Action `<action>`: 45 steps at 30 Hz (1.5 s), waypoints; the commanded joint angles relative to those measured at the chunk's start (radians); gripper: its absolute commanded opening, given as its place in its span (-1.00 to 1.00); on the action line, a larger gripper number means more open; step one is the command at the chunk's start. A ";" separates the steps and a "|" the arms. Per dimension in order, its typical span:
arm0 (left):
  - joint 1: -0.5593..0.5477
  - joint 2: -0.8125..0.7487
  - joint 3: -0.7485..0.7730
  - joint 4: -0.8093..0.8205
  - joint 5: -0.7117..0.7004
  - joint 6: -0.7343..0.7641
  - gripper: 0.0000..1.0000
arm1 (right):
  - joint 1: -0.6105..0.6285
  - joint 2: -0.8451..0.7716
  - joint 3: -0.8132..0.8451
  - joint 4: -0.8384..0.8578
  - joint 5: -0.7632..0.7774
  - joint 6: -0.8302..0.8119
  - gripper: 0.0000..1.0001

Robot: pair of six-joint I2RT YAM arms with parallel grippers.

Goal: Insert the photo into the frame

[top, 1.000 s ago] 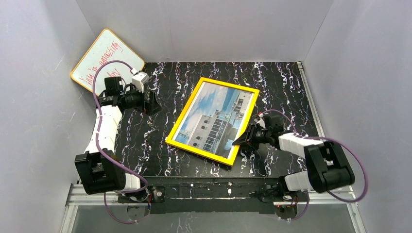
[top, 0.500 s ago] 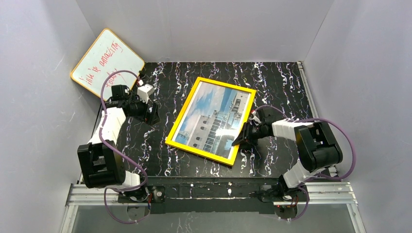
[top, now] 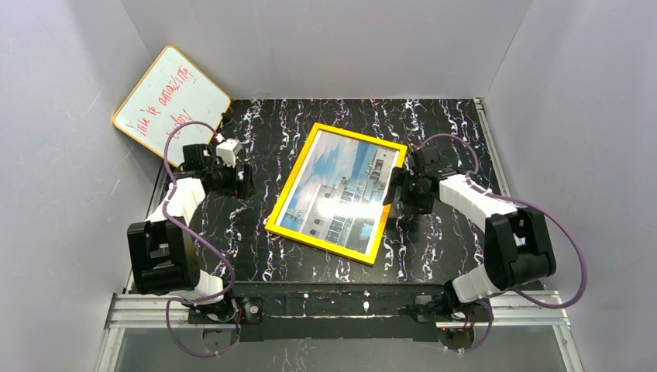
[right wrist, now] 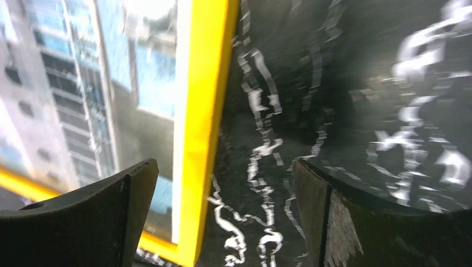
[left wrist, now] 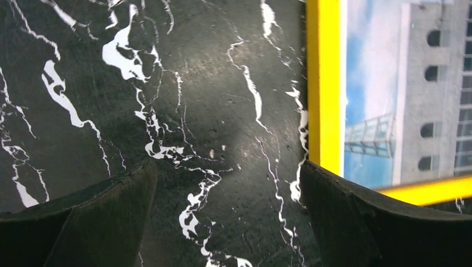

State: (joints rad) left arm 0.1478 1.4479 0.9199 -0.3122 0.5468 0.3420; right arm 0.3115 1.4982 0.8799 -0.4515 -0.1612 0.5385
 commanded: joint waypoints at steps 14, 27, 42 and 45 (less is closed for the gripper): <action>0.002 0.070 -0.426 1.054 -0.210 -0.425 0.96 | -0.029 -0.350 -0.492 1.050 0.860 -0.377 0.97; -0.035 0.188 -0.643 1.530 -0.310 -0.411 0.96 | -0.205 -0.039 -0.646 1.554 0.572 -0.427 0.97; -0.185 0.228 -0.661 1.565 -0.574 -0.347 0.96 | -0.282 0.097 -0.626 1.659 0.305 -0.465 0.97; -0.185 0.227 -0.662 1.565 -0.573 -0.346 0.96 | -0.282 0.098 -0.626 1.660 0.305 -0.466 0.97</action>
State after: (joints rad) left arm -0.0357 1.6817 0.2550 1.2671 0.0071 -0.0216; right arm 0.0319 1.6047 0.2489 1.1767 0.1780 0.0750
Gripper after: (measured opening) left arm 0.981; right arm 0.985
